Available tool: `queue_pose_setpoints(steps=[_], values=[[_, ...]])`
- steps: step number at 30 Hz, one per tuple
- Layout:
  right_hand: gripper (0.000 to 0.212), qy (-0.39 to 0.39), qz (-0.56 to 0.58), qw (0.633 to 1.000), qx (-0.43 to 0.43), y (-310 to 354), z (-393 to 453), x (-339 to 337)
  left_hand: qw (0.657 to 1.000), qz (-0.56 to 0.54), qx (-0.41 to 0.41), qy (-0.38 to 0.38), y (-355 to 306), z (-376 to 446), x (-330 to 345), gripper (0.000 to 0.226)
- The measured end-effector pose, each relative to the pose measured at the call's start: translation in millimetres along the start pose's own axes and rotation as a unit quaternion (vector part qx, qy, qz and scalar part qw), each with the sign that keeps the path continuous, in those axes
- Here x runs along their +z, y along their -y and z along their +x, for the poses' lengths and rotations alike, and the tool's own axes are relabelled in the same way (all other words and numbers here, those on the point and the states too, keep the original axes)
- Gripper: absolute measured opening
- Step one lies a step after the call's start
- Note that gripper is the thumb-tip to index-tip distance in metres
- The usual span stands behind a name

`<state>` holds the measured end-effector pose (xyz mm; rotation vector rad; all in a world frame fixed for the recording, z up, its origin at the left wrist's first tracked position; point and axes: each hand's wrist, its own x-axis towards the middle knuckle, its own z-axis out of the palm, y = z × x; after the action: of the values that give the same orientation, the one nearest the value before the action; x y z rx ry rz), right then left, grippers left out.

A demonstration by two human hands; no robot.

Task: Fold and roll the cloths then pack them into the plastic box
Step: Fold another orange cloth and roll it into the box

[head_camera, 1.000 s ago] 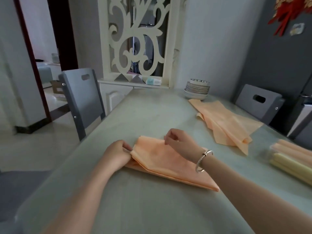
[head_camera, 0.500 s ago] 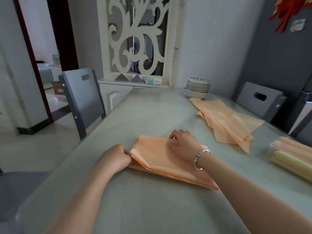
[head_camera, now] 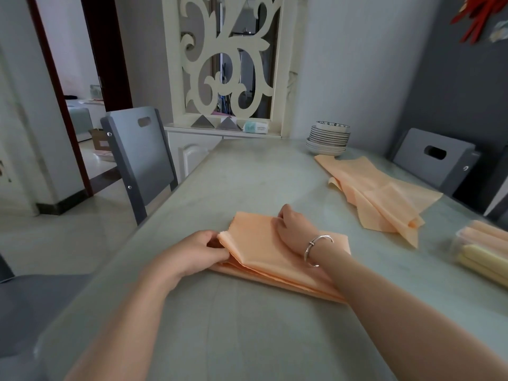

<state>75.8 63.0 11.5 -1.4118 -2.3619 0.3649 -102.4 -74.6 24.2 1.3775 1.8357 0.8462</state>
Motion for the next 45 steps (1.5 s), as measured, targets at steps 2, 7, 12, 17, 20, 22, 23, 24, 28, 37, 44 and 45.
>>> queue_pose_setpoints(steps=[2,7,12,17,20,22,23,24,28,37,44,45], values=[[0.021,-0.003,-0.033,0.999,0.004,1.0,1.0,5.9,0.999,0.000,0.011,0.045,2.9,-5.4,-9.0,0.032],[0.022,-0.013,-0.068,0.998,0.003,3.7,-1.4,8.2,0.998,0.018,0.058,0.031,5.8,-3.0,-10.4,0.023],[0.027,-0.038,-0.103,0.994,-0.010,6.3,-5.9,14.5,0.992,0.052,0.082,-0.084,7.3,-0.2,-6.8,0.031],[0.036,-0.055,-0.141,0.988,-0.007,10.1,-9.2,17.5,0.980,0.061,0.009,-0.187,16.2,10.3,-6.4,0.028],[0.039,-0.042,-0.154,0.987,0.020,10.5,-10.3,15.4,0.950,0.044,0.113,-0.288,7.5,9.0,8.2,0.010],[0.046,-0.027,-0.157,0.987,0.035,11.4,-10.3,11.1,0.944,0.070,0.223,-0.233,-4.8,1.7,27.3,0.021],[0.052,-0.011,-0.159,0.986,0.042,11.6,-9.8,6.2,0.945,0.110,0.246,-0.187,-10.6,-2.9,37.1,0.029],[0.055,0.013,-0.163,0.985,0.052,10.5,-10.4,-0.5,0.943,0.169,0.247,-0.149,-13.2,-4.9,46.2,0.033],[0.035,0.112,-0.136,0.983,0.046,-12.9,-15.1,-34.2,0.896,0.375,0.195,-0.133,-19.4,-9.8,55.5,0.052],[0.027,-0.030,-0.129,0.991,0.034,-64.8,-58.7,-36.1,0.882,0.454,0.123,-0.024,-33.8,17.1,83.2,0.072],[0.014,-0.031,0.003,0.995,-0.099,-53.3,-65.5,-58.3,0.896,0.435,0.086,-0.008,-40.0,53.8,97.8,0.075],[0.010,0.009,0.034,0.993,-0.111,-47.9,-72.4,-63.3,0.902,0.424,0.084,-0.014,-40.8,58.6,99.5,0.075]])
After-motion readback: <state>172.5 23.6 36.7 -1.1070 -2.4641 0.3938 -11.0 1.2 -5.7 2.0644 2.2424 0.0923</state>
